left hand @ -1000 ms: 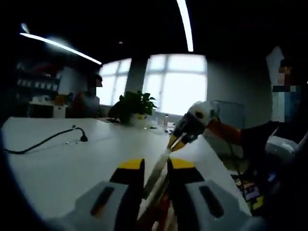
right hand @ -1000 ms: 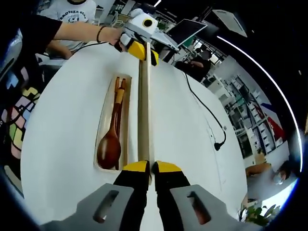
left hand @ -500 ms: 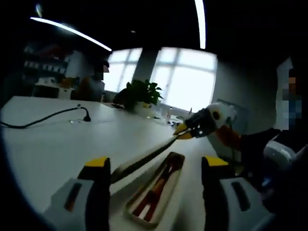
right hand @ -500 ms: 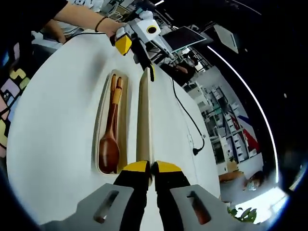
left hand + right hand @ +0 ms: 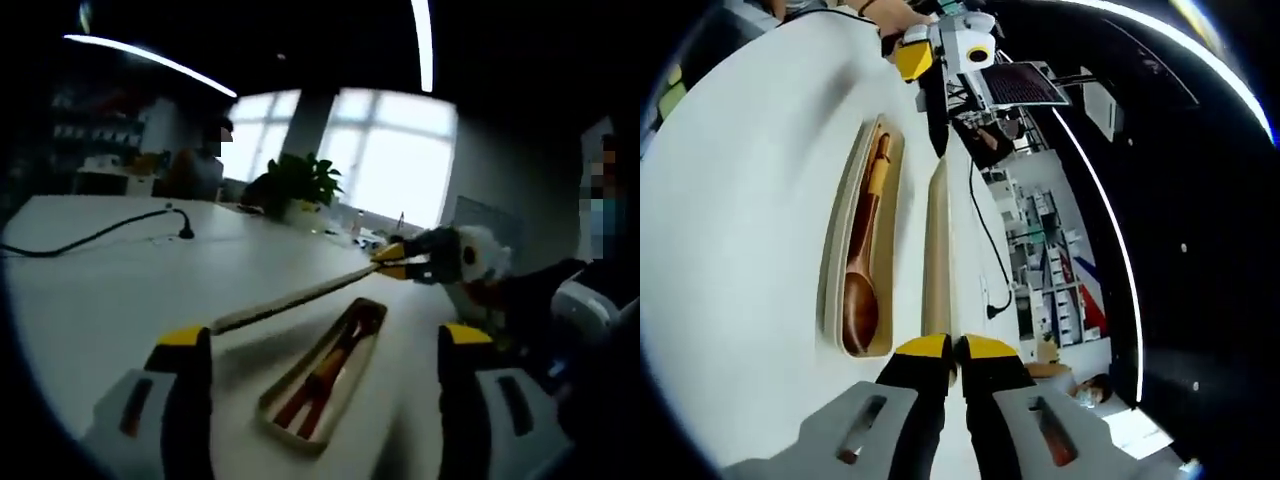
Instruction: Arrange the utensils inside the cutlery case until each visible utensil rests in its matching compartment.
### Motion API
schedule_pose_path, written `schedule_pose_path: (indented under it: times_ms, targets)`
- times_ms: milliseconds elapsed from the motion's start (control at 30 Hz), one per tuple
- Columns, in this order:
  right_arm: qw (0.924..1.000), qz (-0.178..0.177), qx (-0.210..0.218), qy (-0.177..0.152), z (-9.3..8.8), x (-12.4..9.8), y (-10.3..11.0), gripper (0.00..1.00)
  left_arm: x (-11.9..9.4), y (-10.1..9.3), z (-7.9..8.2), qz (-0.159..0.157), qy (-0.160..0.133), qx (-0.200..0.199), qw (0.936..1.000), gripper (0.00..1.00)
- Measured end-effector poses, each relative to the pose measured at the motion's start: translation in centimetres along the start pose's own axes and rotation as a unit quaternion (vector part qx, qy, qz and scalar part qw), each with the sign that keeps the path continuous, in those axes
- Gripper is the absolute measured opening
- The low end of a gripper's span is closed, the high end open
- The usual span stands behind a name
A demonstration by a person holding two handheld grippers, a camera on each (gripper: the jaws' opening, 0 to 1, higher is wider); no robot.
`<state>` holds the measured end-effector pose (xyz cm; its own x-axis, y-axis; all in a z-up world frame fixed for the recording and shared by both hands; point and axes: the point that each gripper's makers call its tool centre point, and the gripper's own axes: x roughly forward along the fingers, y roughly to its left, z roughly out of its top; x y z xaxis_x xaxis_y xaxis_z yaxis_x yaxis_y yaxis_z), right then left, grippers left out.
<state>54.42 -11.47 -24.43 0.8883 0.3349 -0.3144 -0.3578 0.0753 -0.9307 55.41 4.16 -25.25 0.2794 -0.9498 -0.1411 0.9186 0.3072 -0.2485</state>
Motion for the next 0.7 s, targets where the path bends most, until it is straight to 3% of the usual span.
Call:
schedule_pose_path:
  times_ms: [400, 600, 700]
  targets:
    - [0.9977, -0.045, -0.050, 0.003, 1.1, -0.6, 0.9, 0.02, -1.0, 0.3, 0.2, 0.026, 0.024, 0.064, 0.9973, 1.00]
    - [0.9957, -0.059, -0.070, 0.012, 1.5, -0.4, 1.4, 0.02, -0.7, 0.1, -0.6, 0.018, 0.083, 0.112, 0.9901, 1.00]
    - [0.9936, -0.066, -0.090, 0.011, 2.0, -0.3, 1.7, 0.03, -0.2, 0.0, -1.4, -0.001, 0.135, 0.119, 0.9836, 1.00]
